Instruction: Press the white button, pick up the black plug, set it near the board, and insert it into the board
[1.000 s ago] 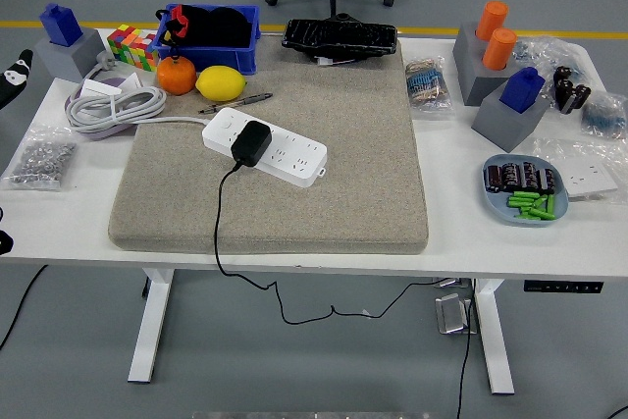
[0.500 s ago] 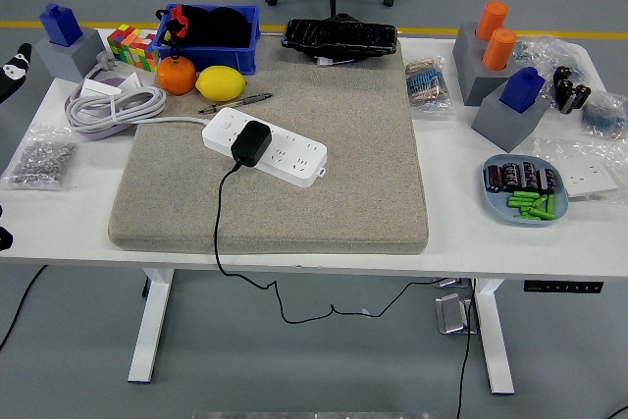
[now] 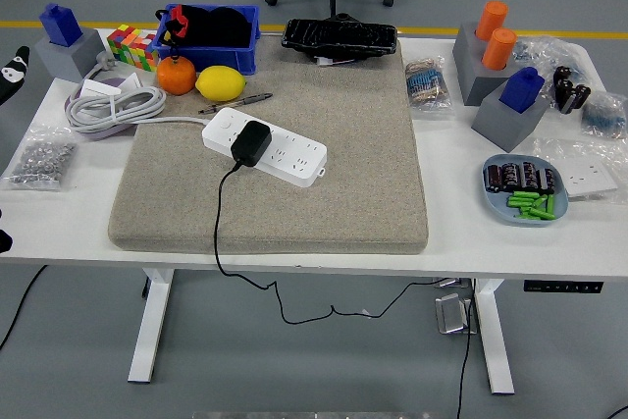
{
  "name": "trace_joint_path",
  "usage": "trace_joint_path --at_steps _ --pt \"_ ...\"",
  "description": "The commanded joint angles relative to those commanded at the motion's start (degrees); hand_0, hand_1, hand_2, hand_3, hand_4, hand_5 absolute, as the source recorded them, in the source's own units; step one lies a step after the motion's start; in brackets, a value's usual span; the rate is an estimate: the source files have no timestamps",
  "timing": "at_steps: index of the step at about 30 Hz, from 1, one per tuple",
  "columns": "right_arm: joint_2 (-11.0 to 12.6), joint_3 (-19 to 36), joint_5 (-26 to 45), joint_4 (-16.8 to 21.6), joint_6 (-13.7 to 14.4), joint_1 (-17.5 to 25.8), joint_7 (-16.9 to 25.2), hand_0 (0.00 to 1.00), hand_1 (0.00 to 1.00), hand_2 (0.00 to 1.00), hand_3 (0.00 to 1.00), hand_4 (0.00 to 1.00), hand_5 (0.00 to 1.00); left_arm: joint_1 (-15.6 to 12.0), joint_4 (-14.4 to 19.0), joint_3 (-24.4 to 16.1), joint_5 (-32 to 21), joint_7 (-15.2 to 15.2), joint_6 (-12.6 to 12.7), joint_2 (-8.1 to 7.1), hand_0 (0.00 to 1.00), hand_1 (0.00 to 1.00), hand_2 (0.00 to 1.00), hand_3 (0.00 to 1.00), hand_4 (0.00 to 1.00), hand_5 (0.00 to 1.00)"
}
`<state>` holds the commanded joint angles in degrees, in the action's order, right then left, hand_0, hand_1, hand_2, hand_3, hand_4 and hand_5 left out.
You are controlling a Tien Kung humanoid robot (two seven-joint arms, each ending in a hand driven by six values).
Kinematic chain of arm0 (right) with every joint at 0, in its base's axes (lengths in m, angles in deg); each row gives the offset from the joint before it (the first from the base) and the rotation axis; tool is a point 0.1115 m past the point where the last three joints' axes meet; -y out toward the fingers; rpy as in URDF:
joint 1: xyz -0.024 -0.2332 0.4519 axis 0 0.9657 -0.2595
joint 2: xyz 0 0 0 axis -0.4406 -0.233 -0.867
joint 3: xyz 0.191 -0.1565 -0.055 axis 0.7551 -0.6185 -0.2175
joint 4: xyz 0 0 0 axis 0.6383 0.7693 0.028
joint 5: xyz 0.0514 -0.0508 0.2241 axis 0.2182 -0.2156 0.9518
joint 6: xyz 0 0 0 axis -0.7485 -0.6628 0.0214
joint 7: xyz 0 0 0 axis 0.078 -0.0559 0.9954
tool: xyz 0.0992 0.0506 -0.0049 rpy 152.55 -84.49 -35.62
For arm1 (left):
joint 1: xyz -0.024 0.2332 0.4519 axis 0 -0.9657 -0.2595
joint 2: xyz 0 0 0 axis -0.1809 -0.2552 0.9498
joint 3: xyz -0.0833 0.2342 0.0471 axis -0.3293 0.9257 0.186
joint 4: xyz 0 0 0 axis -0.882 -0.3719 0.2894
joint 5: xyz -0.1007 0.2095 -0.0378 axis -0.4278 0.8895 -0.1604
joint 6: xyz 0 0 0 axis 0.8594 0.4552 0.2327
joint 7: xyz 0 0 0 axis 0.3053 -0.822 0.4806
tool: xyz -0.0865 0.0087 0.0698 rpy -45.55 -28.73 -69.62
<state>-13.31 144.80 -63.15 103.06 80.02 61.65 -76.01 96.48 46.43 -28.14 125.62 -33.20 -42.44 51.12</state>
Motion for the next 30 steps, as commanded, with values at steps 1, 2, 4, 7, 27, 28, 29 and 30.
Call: trace_joint_path --at_steps 1,2,4,7,27,28,29,30 --pt "0.02 -0.12 0.06 0.02 -0.03 0.00 -0.02 0.746 0.615 0.583 0.592 0.654 0.352 -0.05 0.07 -0.06 -0.02 0.11 -0.03 0.04 0.882 0.818 0.786 0.794 0.780 0.278" --pt "0.04 -0.17 0.09 0.01 -0.02 0.00 -0.02 0.746 0.616 0.584 0.592 0.654 0.354 -0.09 0.12 -0.12 -0.06 0.15 -0.10 0.06 0.882 0.818 0.784 0.794 0.778 0.278" --pt "0.12 -0.23 0.08 -0.04 -0.03 0.01 -0.03 0.746 0.616 0.584 0.592 0.654 0.354 -0.16 0.18 -0.21 -0.09 0.18 -0.23 0.08 0.882 0.818 0.784 0.794 0.778 0.278" --pt "0.23 -0.16 0.01 -0.08 -0.02 -0.01 -0.07 0.746 0.616 0.584 0.592 0.654 0.354 -0.22 0.38 -0.44 -0.15 0.12 -0.31 0.15 0.882 0.818 0.784 0.794 0.778 0.278" --pt "0.11 -0.11 -0.18 -0.14 -0.39 0.01 -0.53 0.747 0.618 0.586 0.593 0.658 0.360 -0.42 1.35 0.33 0.09 0.71 -0.32 0.45 0.882 0.819 0.781 0.791 0.776 0.284" --pt "0.12 -0.10 -0.21 -0.15 -0.43 0.00 -0.57 0.747 0.618 0.586 0.593 0.658 0.360 -0.43 1.37 0.30 0.10 0.72 -0.33 0.46 0.882 0.819 0.781 0.791 0.776 0.284" --pt "0.11 -0.09 -0.22 -0.17 -0.47 -0.03 -0.64 0.747 0.618 0.586 0.593 0.658 0.360 -0.44 1.41 0.24 0.11 0.71 -0.33 0.48 0.882 0.819 0.781 0.791 0.776 0.284" --pt "0.10 -0.11 -0.26 -0.19 -0.54 -0.07 -0.72 0.747 0.618 0.586 0.593 0.658 0.360 -0.50 1.46 0.17 0.11 0.70 -0.33 0.50 0.882 0.819 0.781 0.791 0.776 0.284"
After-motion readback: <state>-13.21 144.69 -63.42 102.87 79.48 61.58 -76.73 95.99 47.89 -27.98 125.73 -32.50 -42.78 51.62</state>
